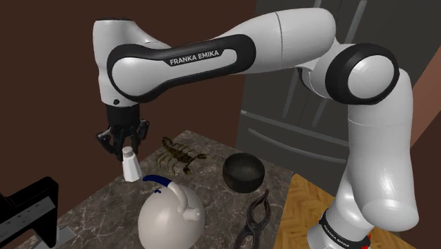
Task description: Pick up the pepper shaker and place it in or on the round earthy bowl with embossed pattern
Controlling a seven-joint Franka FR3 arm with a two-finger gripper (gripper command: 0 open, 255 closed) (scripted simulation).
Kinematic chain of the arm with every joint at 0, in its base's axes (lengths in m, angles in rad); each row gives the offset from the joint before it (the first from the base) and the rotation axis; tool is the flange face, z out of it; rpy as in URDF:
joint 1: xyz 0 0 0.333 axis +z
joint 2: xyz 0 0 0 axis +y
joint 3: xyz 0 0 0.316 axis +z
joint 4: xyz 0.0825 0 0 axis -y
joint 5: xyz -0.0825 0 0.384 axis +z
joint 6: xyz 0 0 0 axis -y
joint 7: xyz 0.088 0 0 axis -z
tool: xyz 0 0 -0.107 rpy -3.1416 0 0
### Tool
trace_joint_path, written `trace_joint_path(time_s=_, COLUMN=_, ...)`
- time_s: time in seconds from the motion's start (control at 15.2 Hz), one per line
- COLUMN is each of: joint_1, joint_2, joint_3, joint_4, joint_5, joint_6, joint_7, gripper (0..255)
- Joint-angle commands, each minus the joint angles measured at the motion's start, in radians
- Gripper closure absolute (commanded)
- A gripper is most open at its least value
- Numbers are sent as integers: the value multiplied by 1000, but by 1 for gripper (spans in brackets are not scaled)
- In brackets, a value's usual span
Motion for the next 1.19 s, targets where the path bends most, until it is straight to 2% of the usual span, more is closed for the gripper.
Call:
trace_joint_path(time_s=0.0, joint_1=1, joint_2=-1, joint_3=0, joint_4=25, joint_5=1, joint_6=-26, joint_7=-1, gripper=255)
trace_joint_path(time_s=0.59, joint_1=12, joint_2=4, joint_3=3, joint_4=148, joint_5=0, joint_6=-143, joint_7=0, gripper=255)
trace_joint_path(time_s=0.86, joint_1=-69, joint_2=-183, joint_3=5, joint_4=-94, joint_5=77, joint_6=-79, joint_7=-66, gripper=255)
trace_joint_path(time_s=1.12, joint_1=-125, joint_2=-353, joint_3=-13, joint_4=-285, joint_5=153, joint_6=-48, joint_7=-148, gripper=255)
